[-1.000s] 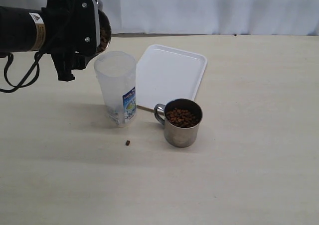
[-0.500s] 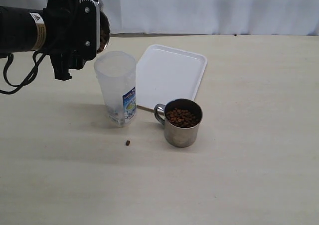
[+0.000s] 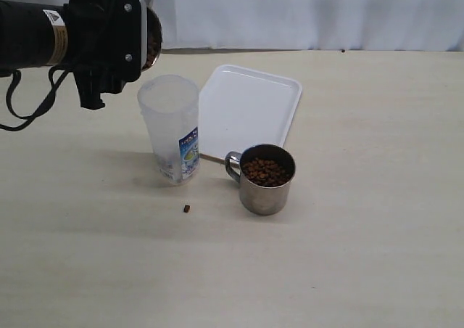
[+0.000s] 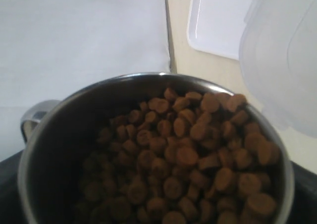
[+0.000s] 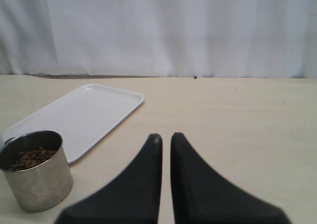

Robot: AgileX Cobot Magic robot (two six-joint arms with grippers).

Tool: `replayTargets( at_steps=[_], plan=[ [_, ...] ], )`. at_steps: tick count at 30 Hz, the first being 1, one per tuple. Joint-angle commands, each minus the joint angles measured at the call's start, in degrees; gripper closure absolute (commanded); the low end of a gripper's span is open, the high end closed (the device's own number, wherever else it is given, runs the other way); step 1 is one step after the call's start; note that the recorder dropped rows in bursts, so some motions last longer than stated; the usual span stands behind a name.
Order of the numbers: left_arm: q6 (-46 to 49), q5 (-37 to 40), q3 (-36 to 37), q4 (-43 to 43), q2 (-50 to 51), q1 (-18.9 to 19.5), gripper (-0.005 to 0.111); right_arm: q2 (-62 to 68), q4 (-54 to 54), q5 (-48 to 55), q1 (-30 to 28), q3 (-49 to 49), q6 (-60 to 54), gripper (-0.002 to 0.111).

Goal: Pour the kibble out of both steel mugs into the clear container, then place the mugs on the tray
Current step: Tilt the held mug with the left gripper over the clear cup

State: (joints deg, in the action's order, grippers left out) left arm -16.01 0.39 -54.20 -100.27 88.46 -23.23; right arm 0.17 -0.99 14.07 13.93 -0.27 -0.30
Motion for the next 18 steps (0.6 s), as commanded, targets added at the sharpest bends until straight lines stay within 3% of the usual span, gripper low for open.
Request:
replayTargets(
  at_steps=[1,18],
  plan=[
    [1.3,0.3,-0.6,0.3,0.4,-0.2,0.107,-0.2,-0.1,-0.5,0.2,0.3,-0.4,0.103],
    [3.0,1.7,-0.9,0.3,1.0,-0.2,0.107,-0.2,-0.1,-0.5,0.2,0.3,-0.4,0.103]
  ],
)
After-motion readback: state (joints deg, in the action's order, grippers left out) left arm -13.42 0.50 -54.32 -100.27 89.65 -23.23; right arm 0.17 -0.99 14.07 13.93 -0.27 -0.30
